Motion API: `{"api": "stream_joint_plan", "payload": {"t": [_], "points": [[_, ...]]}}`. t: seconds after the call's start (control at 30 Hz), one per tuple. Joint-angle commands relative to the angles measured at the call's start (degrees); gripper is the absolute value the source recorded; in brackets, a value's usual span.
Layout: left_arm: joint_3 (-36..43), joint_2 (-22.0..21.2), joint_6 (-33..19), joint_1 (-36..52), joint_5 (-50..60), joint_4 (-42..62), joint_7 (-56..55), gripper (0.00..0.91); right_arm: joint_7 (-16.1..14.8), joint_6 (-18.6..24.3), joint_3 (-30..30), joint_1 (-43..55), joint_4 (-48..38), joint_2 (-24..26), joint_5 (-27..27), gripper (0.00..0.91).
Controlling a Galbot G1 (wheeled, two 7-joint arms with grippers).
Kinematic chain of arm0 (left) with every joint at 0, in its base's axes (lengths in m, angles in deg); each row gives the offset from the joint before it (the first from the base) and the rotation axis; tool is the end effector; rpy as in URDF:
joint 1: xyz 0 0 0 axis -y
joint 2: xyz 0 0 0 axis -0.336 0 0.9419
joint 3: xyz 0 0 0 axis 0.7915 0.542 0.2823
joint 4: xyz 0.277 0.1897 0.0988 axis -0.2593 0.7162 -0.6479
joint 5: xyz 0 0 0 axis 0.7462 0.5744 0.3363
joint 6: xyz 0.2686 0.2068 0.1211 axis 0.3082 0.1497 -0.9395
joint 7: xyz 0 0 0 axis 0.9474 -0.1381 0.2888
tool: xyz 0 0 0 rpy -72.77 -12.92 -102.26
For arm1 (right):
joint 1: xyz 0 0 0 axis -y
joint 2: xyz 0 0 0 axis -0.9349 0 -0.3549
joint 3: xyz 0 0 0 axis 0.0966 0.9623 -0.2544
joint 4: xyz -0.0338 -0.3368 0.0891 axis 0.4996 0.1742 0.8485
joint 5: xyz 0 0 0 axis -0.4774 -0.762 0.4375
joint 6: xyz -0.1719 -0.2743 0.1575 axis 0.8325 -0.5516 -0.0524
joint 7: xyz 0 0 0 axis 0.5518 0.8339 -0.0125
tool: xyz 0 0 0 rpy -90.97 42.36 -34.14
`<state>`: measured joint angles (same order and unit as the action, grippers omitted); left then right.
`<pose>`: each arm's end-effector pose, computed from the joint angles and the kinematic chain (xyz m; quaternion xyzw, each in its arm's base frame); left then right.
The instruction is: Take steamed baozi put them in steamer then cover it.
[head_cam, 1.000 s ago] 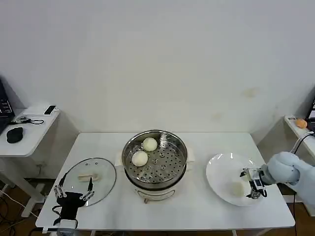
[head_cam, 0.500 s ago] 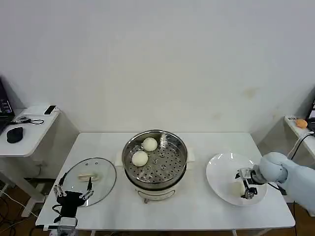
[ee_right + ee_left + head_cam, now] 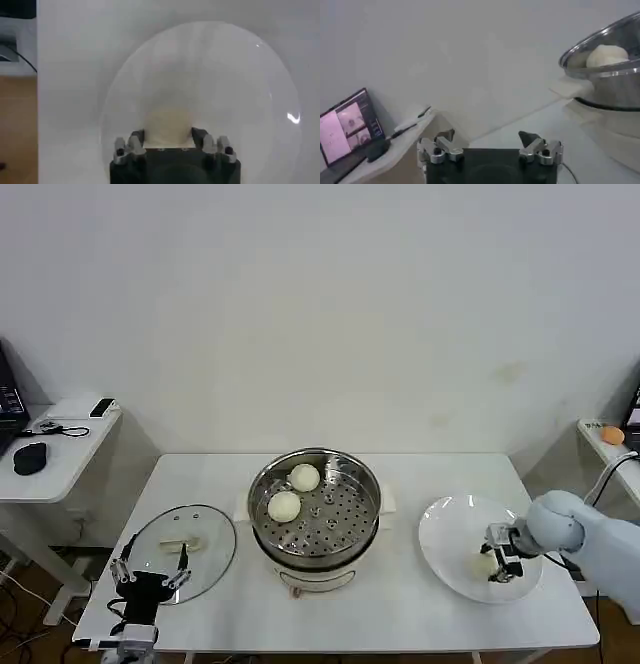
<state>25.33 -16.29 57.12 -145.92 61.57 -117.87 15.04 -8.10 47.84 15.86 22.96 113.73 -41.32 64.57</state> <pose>0.1599 0.0764 -0.2932 0.0642 -0.9606 -0.2545 0.0919 0.4208 -0.1931 -0.2287 0.4739 -0.5430 0.5410 0.4335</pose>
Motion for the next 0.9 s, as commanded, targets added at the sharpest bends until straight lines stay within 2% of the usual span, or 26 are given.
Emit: {"api": "stream_joint_plan", "payload": {"t": [0.03,0.2,0.43,0.67,0.77,0.9], "points": [[-0.14,0.15,-0.1,-0.15,-0.04,-0.1,-0.03,0.907,-3.11,0.79,1.6,8.37,-0.58,0.1,1.94,0.615],[-0.24,0.17,-0.08,-0.18,-0.13,-0.41,-0.01,0.907,-3.35,0.94,4.82,17.59,-1.83,-0.58,5.03,0.615],[-0.27,0.28,-0.13,0.18,-0.25,-0.36,0.0,0.907,-3.74,0.64,12.42,34.0,-4.89,-5.55,10.28,0.625],[-1.09,0.33,-0.21,0.27,-0.52,-0.37,0.02,0.907,-3.68,0.66,18.99,42.44,-6.63,-14.4,13.41,0.625],[-1.72,0.33,-0.15,0.37,-0.7,-0.28,0.05,0.907,-3.31,0.69,20.99,44.89,-5.54,-19.55,14.76,0.625],[-2.36,0.2,-0.12,0.42,-0.72,0.08,0.09,0.907,-3.7,1.84,22.81,47.07,-2.93,-23.61,14.93,0.625]]}}
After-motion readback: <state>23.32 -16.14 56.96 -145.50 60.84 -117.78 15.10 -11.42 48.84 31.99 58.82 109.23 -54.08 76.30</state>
